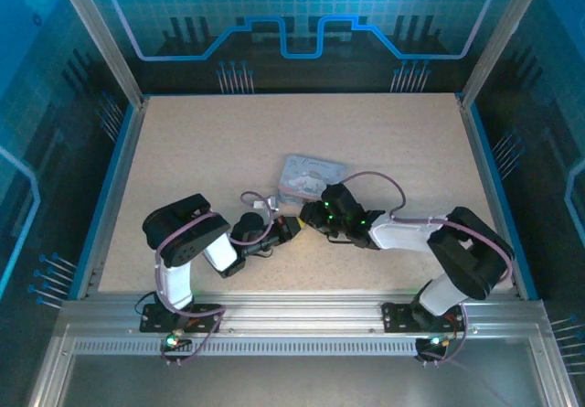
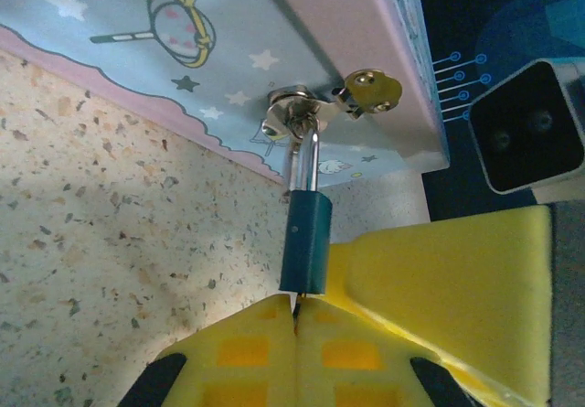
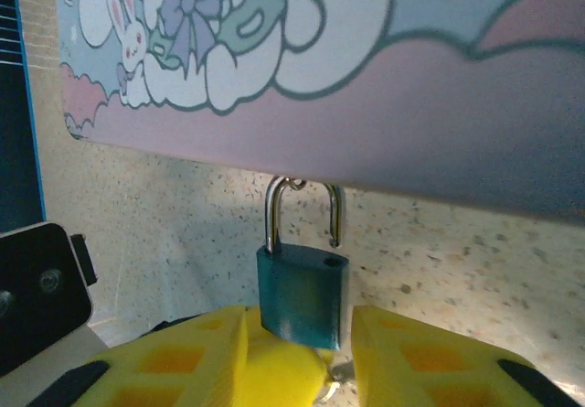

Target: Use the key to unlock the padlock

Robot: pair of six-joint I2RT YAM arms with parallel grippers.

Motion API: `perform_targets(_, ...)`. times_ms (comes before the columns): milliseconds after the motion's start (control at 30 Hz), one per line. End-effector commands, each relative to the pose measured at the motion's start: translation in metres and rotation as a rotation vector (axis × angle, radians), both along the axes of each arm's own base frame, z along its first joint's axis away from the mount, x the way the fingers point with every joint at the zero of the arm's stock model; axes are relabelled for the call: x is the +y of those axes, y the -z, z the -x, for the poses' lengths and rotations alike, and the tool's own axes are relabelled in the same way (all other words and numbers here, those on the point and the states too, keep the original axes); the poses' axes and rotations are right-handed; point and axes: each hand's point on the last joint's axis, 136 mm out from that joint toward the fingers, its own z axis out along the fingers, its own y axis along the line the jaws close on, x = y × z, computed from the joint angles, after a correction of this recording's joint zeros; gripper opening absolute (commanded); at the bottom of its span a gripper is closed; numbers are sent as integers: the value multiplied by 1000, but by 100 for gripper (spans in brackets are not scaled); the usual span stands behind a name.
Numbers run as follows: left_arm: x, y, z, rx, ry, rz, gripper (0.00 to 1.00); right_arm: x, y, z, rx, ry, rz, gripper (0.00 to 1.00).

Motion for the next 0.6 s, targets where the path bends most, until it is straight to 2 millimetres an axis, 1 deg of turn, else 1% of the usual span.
perform_targets(0,-5,-23,-2,-74,28,44,0,17,-2,-1,18,0,-52,40)
perform_targets(100,-6,-25,-1,-74,33,49,0,15,10,1,59,36,-46,46)
perform_targets(167,-7,-25,-1,-74,37,50,0,16,13,1,63,46,-54,45)
perform_targets(400,-7,-23,0,-68,40,49,0,26,15,-3,49,44,-110,15)
perform_targets(567,-6,-22,1,-70,42,42,0,20,17,-2,45,46,-61,1)
